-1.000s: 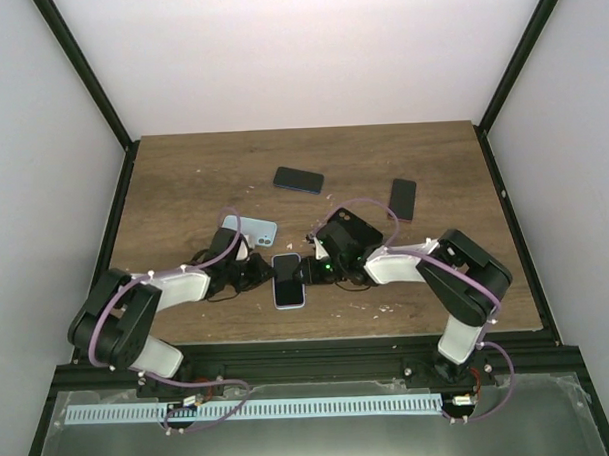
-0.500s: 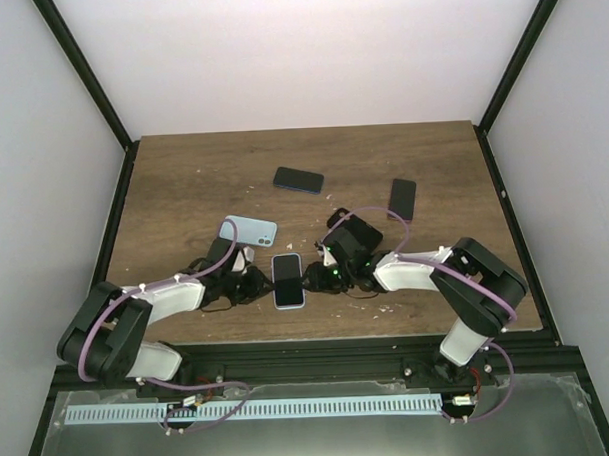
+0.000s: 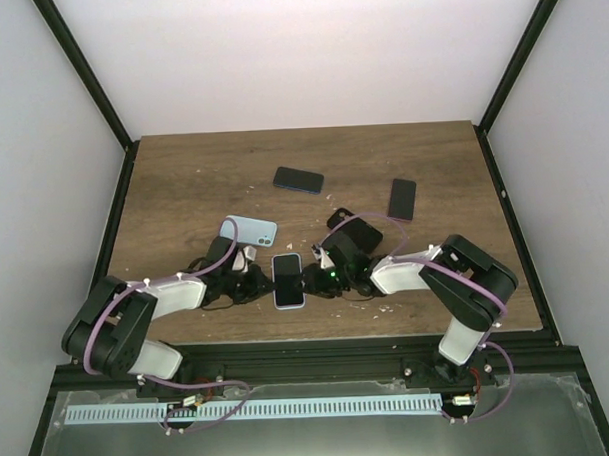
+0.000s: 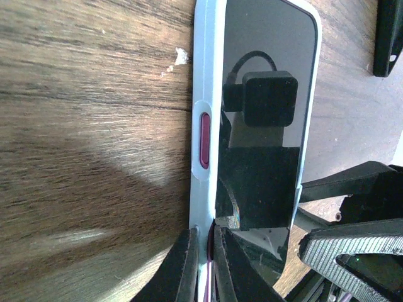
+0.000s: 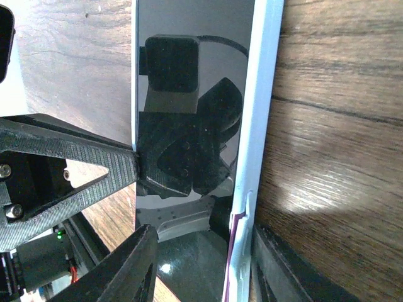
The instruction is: Put the phone into the phone case
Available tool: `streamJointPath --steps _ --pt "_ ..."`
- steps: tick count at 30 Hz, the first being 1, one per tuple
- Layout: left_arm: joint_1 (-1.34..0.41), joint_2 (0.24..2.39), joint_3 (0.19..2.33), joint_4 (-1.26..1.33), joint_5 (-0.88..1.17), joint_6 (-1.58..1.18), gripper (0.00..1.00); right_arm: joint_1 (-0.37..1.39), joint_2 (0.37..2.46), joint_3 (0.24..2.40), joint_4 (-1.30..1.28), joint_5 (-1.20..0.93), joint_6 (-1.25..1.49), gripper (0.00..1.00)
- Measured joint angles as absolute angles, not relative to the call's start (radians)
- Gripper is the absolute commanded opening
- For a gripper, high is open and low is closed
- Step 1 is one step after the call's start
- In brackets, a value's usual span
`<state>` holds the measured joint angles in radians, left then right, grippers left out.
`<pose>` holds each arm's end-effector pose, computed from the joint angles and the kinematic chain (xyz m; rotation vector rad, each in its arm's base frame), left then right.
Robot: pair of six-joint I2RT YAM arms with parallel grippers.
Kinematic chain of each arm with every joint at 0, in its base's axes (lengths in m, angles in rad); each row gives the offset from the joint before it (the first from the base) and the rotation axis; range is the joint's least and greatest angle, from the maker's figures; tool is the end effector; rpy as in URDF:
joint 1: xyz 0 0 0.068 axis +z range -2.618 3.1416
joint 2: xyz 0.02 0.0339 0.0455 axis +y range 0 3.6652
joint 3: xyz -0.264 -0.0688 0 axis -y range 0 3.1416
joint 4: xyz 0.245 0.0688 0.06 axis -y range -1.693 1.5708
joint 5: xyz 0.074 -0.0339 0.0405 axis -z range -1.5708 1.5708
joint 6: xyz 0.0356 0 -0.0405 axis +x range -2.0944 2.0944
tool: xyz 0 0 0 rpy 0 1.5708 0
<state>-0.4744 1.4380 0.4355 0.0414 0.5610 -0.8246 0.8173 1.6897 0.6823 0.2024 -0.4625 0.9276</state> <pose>0.1934 -0.1206 0.1156 -0.2343 2.7594 -1.1576 0.1980 0.2342 0.1242 -0.1074 2.7251 1.2486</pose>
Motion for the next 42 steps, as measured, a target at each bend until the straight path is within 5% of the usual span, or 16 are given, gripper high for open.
streamJointPath --steps 20,33,42 --pt "-0.476 1.37 0.424 -0.009 0.5 -0.854 0.17 0.81 1.698 0.555 0.642 -0.609 1.102 0.44" --pt "-0.479 1.366 0.418 -0.009 0.503 -0.859 0.22 0.817 1.735 0.591 0.519 -0.582 1.084 0.14" --pt "-0.485 1.217 0.439 -0.136 0.498 -0.848 0.54 0.821 1.716 0.632 0.45 -0.594 1.053 0.01"
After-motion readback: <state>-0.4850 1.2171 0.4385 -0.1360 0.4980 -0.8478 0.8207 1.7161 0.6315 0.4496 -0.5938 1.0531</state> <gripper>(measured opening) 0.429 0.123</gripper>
